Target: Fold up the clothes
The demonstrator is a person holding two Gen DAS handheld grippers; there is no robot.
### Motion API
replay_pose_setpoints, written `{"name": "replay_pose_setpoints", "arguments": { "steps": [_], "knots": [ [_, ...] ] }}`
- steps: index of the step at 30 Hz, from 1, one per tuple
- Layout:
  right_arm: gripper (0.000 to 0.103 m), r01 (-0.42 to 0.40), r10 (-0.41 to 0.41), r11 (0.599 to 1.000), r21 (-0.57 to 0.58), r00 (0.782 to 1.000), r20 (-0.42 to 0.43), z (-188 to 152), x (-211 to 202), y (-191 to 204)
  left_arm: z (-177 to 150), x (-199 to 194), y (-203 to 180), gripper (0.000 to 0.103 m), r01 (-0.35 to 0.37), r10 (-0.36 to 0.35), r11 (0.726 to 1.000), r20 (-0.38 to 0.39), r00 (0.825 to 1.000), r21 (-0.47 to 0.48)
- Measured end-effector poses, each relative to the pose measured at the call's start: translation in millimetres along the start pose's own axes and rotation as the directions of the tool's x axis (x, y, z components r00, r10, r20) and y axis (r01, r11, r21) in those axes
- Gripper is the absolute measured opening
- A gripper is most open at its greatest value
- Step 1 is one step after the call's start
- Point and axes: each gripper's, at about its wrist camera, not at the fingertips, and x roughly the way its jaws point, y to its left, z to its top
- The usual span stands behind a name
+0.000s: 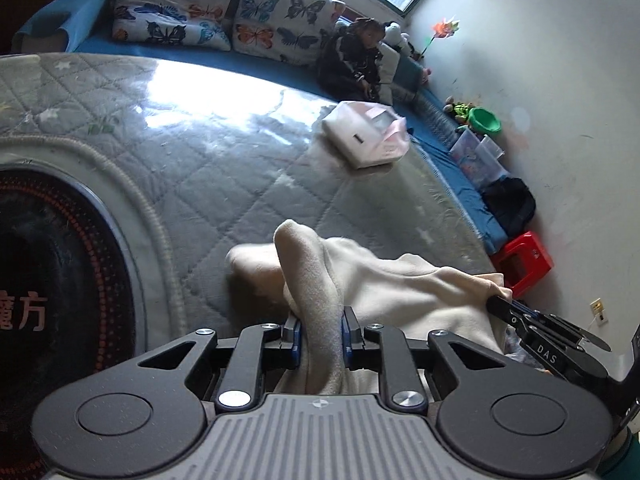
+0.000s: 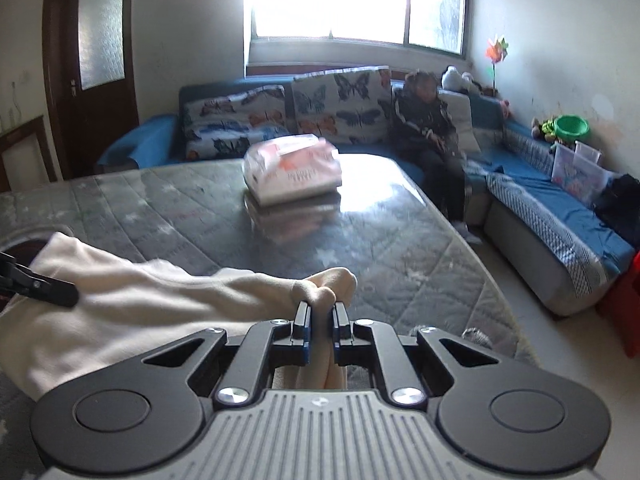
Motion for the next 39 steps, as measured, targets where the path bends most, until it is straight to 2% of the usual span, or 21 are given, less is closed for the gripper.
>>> {"name": "replay_pose_setpoints", "arguments": {
  "steps": [5, 9, 13, 19, 21, 24, 29, 32, 36, 39],
  "knots": [
    [0.009, 0.004, -0.004, 1.000, 0.002, 0.999, -0.031, -7.2, 12.1, -0.7, -2.9, -9.5, 10.0, 0.032, -0.061, 0.061, 0.998, 0.022, 0.998, 0.020],
    [0.009, -0.008, 0.007, 1.000, -0.002, 0.998, -0.063, -11.0, 17.6, -2.9, -2.2, -18.5, 19.6, 0.030, -0.138, 0.136, 0.990, 0.046, 0.990, 0.041],
    [0.013, 0.027, -0.028, 0.999, -0.039, 0.999, -0.031, -5.4, 8.4, 1.4, 2.4, -29.9, 20.9, 0.030, -0.175, 0.171, 0.984, 0.084, 0.982, 0.043],
    [0.016, -0.062, 0.063, 0.996, -0.059, 0.998, 0.011, 9.1, 0.4, 25.8, -3.0, -38.7, -19.2, 0.030, -0.107, 0.087, 0.980, 0.125, 0.988, 0.167],
    [0.016, -0.043, 0.046, 0.996, -0.076, 0.998, 0.044, 13.5, 0.5, 33.2, -8.9, -36.1, -31.4, 0.030, -0.076, 0.054, 0.975, 0.111, 0.992, 0.208],
    [0.016, -0.099, 0.101, 0.993, -0.066, 0.995, 0.025, 19.0, 8.0, 40.1, -17.3, -26.9, -45.2, 0.030, -0.025, 0.007, 0.965, 0.070, 0.998, 0.262],
    [0.016, -0.150, 0.148, 0.987, -0.051, 0.988, -0.051, 16.6, 36.8, 48.4, -29.8, -10.2, -52.0, 0.030, -0.002, -0.003, 0.956, 0.015, 1.000, 0.292],
    [0.017, -0.154, 0.150, 0.987, -0.045, 0.986, -0.069, 12.5, 51.1, 49.5, -34.9, -3.1, -51.7, 0.030, -0.009, 0.010, 0.949, -0.003, 1.000, 0.316],
    [0.019, -0.161, 0.158, 0.985, -0.064, 0.986, -0.054, 12.9, 42.0, 50.2, -41.4, -2.6, -53.7, 0.030, -0.017, 0.018, 0.937, 0.001, 1.000, 0.348],
    [0.025, -0.176, 0.173, 0.980, -0.093, 0.984, -0.037, 7.7, 20.9, 51.2, -42.6, -4.1, -54.6, 0.030, -0.013, 0.012, 0.938, 0.006, 1.000, 0.345]
  ]
}}
